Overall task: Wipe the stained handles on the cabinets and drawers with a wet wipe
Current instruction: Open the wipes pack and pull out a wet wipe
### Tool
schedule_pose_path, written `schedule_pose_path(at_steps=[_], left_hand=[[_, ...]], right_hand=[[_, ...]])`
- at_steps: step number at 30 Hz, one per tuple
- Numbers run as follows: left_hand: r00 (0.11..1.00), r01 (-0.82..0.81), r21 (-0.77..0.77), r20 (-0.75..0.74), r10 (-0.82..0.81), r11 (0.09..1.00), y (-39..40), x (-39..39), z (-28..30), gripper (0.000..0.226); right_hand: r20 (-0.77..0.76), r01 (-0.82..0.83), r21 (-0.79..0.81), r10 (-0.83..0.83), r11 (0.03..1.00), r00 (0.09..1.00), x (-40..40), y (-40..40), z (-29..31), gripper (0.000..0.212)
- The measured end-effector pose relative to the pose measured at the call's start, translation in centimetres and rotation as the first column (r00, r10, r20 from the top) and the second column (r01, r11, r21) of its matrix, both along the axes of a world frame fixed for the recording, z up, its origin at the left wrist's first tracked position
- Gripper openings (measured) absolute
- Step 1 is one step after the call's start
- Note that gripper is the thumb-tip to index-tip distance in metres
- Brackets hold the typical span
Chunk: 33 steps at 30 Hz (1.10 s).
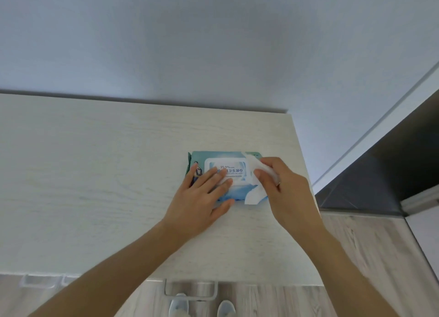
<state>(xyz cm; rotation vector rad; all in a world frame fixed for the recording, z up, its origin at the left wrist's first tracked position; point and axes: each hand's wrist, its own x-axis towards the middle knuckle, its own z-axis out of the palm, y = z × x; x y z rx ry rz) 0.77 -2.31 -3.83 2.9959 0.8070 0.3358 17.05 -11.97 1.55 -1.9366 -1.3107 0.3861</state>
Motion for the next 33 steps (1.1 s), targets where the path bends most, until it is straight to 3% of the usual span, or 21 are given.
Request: schedule_pose_path(at_steps=[3,5,7,10,12,14,18,21,25,29,31,33], left_hand=[[0.991,-0.070,-0.237,0.093,0.095,0.969,-0.2,0.1,1.1,0.057],[0.956,-0.068,-0.453,0.224,0.187,0.889,-0.6,0.2,1.2,0.057],[0.876,0.020,-0.644,0.380,0.296,0.765,-1.8,0.5,1.9,0.042],[0.738,0.080,-0.765,0.477,0.477,0.639,-2.9,1.1,2.7,0.020],[0.651,0.092,-0.794,0.505,0.566,0.602,-3.3,1.3,2.9,0.013],[0.623,0.086,-0.780,0.528,0.577,0.620,-3.5,1.3,3.3,0.011],[0.618,0.068,-0.624,0.639,0.458,0.779,-3.8,0.7,4.9,0.011],[0.645,0.017,-0.539,0.649,0.403,0.842,-4.3,-0.2,4.8,0.022],[0.711,-0.028,-0.692,0.493,0.501,0.721,-5.7,-1.9,2.3,0.028],[0.772,-0.166,-0.792,0.266,0.577,0.587,-6.5,-2.6,-0.3,0.023],[0.795,-0.161,-0.777,0.263,0.547,0.608,-6.7,-2.9,-0.9,0.036],[0.846,-0.134,-0.691,0.294,0.445,0.711,-6.8,-3.4,-1.4,0.039]], right_hand=[[-0.017,-0.050,0.004,0.050,0.999,0.999,0.0,-0.4,-0.6,0.019],[-0.021,-0.084,-0.026,0.084,0.996,0.996,-0.2,-0.6,-0.7,0.023],[-0.048,-0.115,-0.030,0.113,0.993,0.992,-0.5,-0.8,-0.8,0.024],[-0.157,-0.115,0.001,0.114,0.993,0.981,-1.0,-0.9,-0.7,0.024],[-0.198,-0.131,0.002,0.129,0.991,0.972,-1.2,-1.0,-0.5,0.023],[-0.151,-0.122,0.006,0.122,0.993,0.981,-1.1,-1.1,-0.4,0.026],[-0.165,-0.057,0.063,0.066,0.996,0.984,-0.9,-0.7,0.3,0.014],[-0.240,-0.076,0.053,0.087,0.996,0.967,-1.1,-1.1,0.3,0.019],[-0.215,-0.115,-0.121,0.088,0.986,0.973,-2.6,-3.1,-2.0,0.034],[-0.113,-0.017,-0.219,-0.008,0.976,0.994,-4.6,-4.5,-5.2,0.044],[-0.106,0.073,-0.212,-0.097,0.975,0.990,-5.2,-4.7,-6.2,0.038],[-0.145,0.140,-0.191,-0.169,0.972,0.975,-5.7,-4.7,-6.7,0.029]])
